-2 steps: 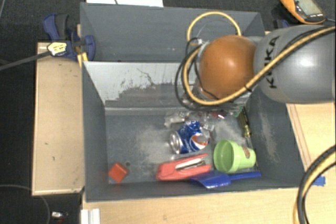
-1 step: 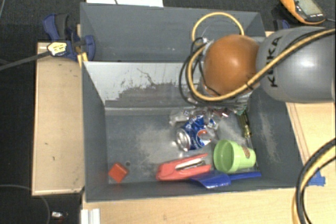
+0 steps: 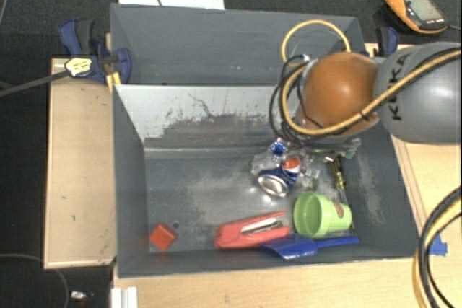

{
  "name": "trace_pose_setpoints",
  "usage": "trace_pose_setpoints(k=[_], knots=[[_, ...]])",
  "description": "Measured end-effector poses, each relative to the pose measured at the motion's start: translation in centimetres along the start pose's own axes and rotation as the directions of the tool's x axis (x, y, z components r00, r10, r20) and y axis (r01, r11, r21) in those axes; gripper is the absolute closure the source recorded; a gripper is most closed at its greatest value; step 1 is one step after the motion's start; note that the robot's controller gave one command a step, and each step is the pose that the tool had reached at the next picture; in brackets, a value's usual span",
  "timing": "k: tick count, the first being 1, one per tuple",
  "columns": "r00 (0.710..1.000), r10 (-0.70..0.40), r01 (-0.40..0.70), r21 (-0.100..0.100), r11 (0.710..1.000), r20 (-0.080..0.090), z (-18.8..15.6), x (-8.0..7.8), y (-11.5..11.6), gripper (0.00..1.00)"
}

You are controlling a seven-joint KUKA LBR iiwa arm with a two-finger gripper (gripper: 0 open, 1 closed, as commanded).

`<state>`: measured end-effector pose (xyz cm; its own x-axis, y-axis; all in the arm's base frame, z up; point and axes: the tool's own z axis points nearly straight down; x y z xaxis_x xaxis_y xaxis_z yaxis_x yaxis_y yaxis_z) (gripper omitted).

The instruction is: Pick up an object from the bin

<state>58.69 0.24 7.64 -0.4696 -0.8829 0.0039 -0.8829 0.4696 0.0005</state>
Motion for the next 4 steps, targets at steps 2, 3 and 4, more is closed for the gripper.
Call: trace_pose_setpoints(k=[2,3,4], knots=[[0.999,0.043,-0.043,0.007,0.999,0.005,-0.1,1.6,1.4,1.00],[0.999,0.046,-0.046,0.005,0.999,0.005,0.0,1.6,1.5,1.00],[0.998,0.060,-0.060,0.003,0.998,0.004,-6.7,2.9,3.5,1.00]])
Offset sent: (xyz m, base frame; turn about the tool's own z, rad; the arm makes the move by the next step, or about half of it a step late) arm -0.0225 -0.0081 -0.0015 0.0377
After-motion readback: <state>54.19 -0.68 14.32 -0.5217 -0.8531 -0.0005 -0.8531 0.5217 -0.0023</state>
